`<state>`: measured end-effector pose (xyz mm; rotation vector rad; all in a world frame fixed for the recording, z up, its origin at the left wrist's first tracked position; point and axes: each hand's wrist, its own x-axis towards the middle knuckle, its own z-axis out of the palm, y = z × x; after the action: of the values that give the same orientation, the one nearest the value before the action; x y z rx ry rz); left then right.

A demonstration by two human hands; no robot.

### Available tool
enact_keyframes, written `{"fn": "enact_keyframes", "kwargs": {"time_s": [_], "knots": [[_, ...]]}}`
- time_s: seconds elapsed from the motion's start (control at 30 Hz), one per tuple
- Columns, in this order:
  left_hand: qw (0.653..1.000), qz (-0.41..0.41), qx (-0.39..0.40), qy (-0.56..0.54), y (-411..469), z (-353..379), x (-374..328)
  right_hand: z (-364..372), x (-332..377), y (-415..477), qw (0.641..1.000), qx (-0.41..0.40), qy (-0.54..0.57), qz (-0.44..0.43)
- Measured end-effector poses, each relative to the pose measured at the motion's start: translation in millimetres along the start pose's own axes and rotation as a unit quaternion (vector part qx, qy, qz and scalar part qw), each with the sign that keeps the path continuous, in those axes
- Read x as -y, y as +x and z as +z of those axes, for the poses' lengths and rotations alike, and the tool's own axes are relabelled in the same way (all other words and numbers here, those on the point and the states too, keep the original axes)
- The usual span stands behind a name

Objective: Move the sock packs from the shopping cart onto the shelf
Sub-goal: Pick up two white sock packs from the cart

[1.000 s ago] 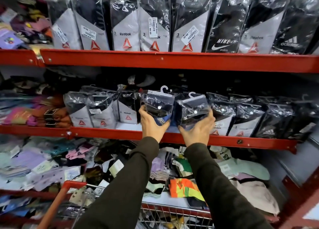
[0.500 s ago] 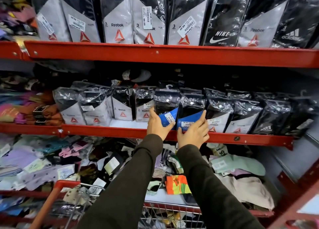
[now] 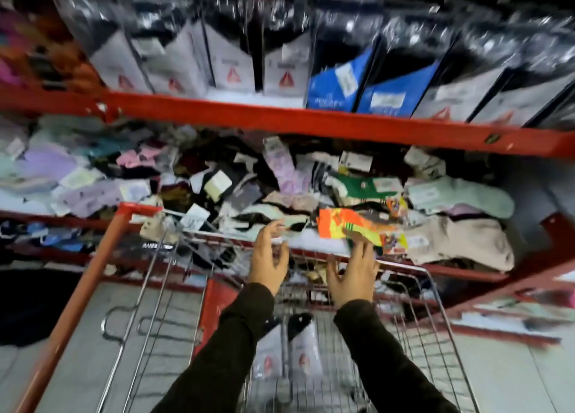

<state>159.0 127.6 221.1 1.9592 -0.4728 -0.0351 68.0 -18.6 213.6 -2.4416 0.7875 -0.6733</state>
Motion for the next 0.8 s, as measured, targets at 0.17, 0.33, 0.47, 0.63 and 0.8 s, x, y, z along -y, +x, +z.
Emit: {"fn": "enact_keyframes", "kwargs": {"time_s": [0.17, 0.33, 0.47, 0.63, 0.8], "knots": [[0.975, -0.207, 0.065, 0.037, -76, 7, 82, 53, -48, -84, 0.945, 0.279, -0.122, 0.119], [0.900, -0.398, 0.129, 0.123, -132, 25, 150, 101, -80, -135, 0.861, 0.431, -0.183, 0.199], [0.833, -0.496, 0.181, 0.165, -146, 49, 189, 134, -93, -153, 0.810, 0.485, -0.220, 0.243], [0.821, -0.519, 0.166, 0.172, -141, 76, 221, 170, -105, -163, 0.824, 0.469, -0.206, 0.242], [0.800, -0.519, 0.180, 0.242, -140, 93, 238, 194, -113, -169, 0.841, 0.435, -0.221, 0.233]]}}
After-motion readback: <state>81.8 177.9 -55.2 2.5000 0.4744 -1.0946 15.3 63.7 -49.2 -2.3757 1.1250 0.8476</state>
